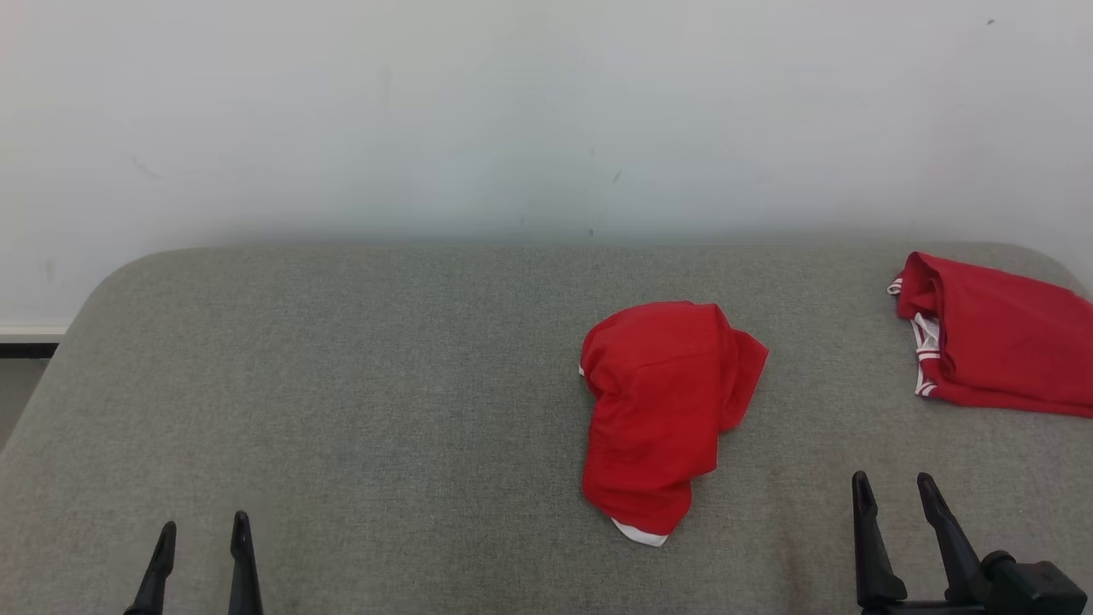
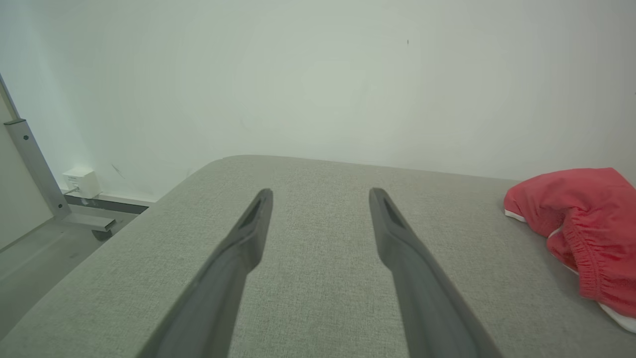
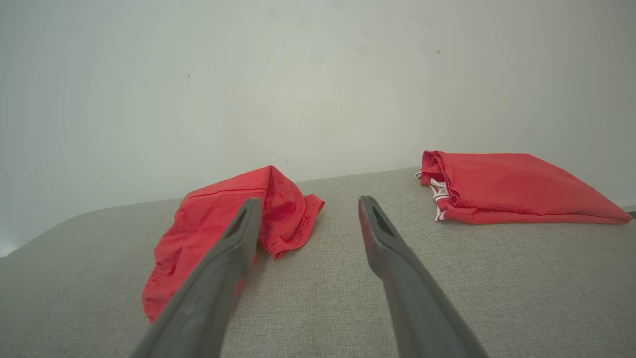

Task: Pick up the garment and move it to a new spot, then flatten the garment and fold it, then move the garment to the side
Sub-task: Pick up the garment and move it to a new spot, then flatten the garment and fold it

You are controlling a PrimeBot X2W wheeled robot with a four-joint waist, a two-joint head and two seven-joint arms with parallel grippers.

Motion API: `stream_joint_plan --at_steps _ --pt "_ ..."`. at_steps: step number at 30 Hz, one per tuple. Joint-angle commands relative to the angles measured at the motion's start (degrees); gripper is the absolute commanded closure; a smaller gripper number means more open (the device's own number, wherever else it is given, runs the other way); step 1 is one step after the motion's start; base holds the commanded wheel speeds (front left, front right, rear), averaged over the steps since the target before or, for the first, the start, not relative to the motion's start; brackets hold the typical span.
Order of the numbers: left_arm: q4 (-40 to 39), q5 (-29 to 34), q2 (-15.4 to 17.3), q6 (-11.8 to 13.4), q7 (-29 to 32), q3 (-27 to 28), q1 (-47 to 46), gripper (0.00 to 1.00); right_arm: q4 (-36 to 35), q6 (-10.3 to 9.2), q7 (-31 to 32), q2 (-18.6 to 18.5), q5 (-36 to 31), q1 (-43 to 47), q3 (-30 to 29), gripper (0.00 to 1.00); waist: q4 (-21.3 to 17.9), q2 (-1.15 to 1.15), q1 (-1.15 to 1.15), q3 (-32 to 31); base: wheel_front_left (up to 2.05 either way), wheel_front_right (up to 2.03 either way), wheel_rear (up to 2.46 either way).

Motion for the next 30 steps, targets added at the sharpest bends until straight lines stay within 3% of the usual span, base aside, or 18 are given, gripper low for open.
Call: stream_joint_plan --at_steps 1,30 --pt "0.2 -0.1 -0.3 -0.3 -0.3 0.1 0.7 0.0 0.1 0.02 0.0 -0.3 0.2 0.6 -0.1 0.0 0.0 0.0 0.0 0.0 0.0 0.0 0.0" --pt "2.9 4.5 -4.2 -3.8 -0.3 2.1 -1.1 0.0 3.4 0.02 -0.4 -0.6 0.9 0.3 1.4 0.0 0.6 0.0 0.0 1.8 0.0 0.0 0.0"
